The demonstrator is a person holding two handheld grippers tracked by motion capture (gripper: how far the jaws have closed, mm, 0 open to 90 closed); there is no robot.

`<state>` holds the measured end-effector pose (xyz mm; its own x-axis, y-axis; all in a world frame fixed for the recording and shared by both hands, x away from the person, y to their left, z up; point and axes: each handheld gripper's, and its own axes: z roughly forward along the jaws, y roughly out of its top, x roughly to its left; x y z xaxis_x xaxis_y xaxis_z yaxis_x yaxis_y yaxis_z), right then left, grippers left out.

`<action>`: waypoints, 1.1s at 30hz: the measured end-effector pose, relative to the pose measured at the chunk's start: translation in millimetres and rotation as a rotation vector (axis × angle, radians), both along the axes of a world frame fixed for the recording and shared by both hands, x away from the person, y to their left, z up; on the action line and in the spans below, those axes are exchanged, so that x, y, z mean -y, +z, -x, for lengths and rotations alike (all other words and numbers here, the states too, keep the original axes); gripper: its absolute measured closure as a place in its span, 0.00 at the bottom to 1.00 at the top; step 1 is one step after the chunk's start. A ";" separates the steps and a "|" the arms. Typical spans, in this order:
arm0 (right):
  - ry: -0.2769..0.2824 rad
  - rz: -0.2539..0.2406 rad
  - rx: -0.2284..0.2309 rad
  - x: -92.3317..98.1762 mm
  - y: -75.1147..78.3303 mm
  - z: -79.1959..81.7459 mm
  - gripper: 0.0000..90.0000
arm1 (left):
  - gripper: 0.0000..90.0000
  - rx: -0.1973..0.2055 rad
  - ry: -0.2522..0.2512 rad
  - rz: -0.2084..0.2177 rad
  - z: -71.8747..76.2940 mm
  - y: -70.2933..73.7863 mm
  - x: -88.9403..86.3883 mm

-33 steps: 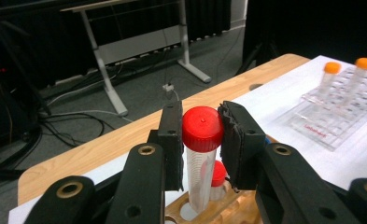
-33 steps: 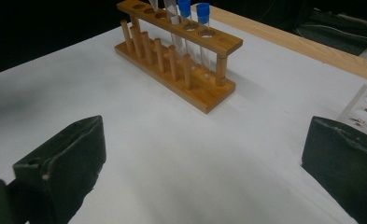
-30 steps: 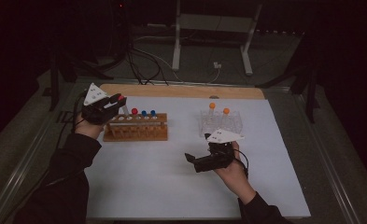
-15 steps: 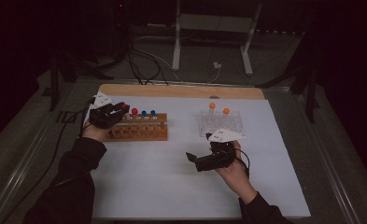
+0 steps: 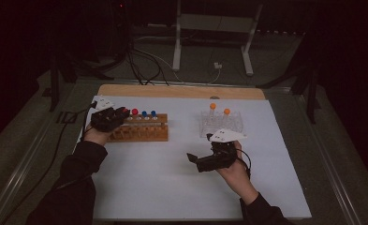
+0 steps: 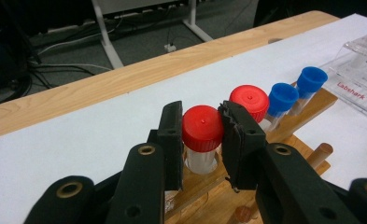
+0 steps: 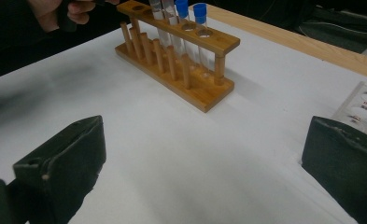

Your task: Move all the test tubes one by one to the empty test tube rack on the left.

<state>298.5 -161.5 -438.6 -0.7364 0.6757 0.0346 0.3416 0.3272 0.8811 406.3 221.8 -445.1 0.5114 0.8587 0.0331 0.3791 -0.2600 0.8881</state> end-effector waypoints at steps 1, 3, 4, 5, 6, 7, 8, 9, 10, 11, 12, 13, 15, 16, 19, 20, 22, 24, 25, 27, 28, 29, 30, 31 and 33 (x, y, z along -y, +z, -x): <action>0.001 0.000 0.000 0.4 0.2 -0.1 0.00 | 0.80 -0.002 -0.002 -0.001 -0.1 0.3 0.3; 0.001 0.000 0.001 1.0 0.9 0.0 0.00 | 0.80 -0.007 -0.004 -0.014 0.0 1.4 1.0; 0.002 -0.001 0.003 1.4 1.2 -0.2 0.00 | 0.80 -0.011 -0.007 -0.013 -0.1 1.9 1.1; -0.002 -0.002 0.005 1.8 1.6 -0.4 0.00 | 0.79 -0.008 -0.014 -0.020 0.0 2.1 1.3; -0.002 -0.002 0.003 2.6 2.3 -0.7 0.00 | 0.79 -0.008 -0.010 -0.026 0.2 2.5 1.5; -0.001 -0.006 0.004 3.3 3.0 -0.9 0.00 | 0.79 -0.004 -0.007 -0.025 0.8 2.9 1.4; -0.003 -0.011 0.008 4.2 3.8 -0.9 0.00 | 0.77 0.006 -0.009 -0.027 2.1 3.3 1.2; -0.004 -0.015 0.011 5.2 4.8 -0.8 0.00 | 0.74 0.005 -0.006 -0.031 3.1 3.9 1.1; -0.002 -0.018 0.015 6.3 5.9 -0.8 0.00 | 0.70 0.002 -0.012 -0.022 4.5 4.9 0.5; -0.004 -0.020 0.021 7.5 7.2 -0.8 0.00 | 0.66 0.003 -0.021 -0.015 6.1 5.9 0.1; -0.006 -0.021 0.027 8.8 8.4 -1.3 0.00 | 0.61 0.007 -0.020 -0.026 8.2 7.2 -0.4; -0.011 -0.019 0.030 10.3 9.8 -2.1 0.00 | 0.59 0.009 -0.026 -0.027 10.4 8.7 -1.3; -0.022 -0.020 0.040 14.1 12.9 -3.9 0.00 | 0.48 0.013 -0.017 -0.022 15.6 12.4 -3.5; -0.030 -0.017 0.045 16.1 14.6 -5.1 0.00 | 0.43 0.015 -0.023 -0.021 18.7 14.2 -4.8; -0.053 -0.025 0.053 23.5 19.4 -9.7 0.00 | 0.33 0.029 -0.052 -0.010 30.6 18.7 -8.6; -0.056 -0.027 0.054 26.5 20.8 -12.0 0.00 | 0.30 0.033 -0.065 -0.003 34.9 19.4 -9.2; -0.077 -0.028 0.064 32.2 22.8 -16.3 0.00 | 0.23 0.030 -0.090 0.004 43.7 19.9 -9.0; -0.091 -0.037 0.064 38.4 24.0 -21.2 0.00 | 0.18 0.038 -0.115 0.007 53.6 19.3 -6.9; -0.095 -0.039 0.067 41.5 24.1 -23.8 0.00 | 0.17 0.039 -0.133 0.010 58.3 18.6 -5.5; -0.108 -0.046 0.063 47.6 23.6 -29.3 0.00 | 0.10 0.032 -0.157 0.013 66.7 15.6 -1.8; -0.115 -0.052 0.063 50.7 22.9 -31.8 0.00 | 0.09 0.034 -0.177 0.017 70.8 13.3 0.1; -0.128 -0.051 0.065 53.3 22.1 -34.6 0.00 | 0.06 0.031 -0.197 0.020 74.5 10.9 2.4; -0.147 -0.046 0.071 55.8 21.1 -37.0 0.00 | 0.03 0.025 -0.213 0.013 78.1 8.6 5.1; -0.155 -0.047 0.077 58.8 19.8 -40.1 0.00 | 0.02 0.022 -0.235 0.026 81.7 6.0 7.5; -0.191 -0.031 0.087 63.7 16.7 -46.9 0.00 | 0.02 0.014 -0.274 0.041 88.3 0.8 12.4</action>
<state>345.4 -225.3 -421.9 -0.5957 0.8032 -0.0003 0.3172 0.2357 0.9186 318.0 209.4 -444.2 0.7243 0.6895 0.0095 0.2877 -0.3146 0.9046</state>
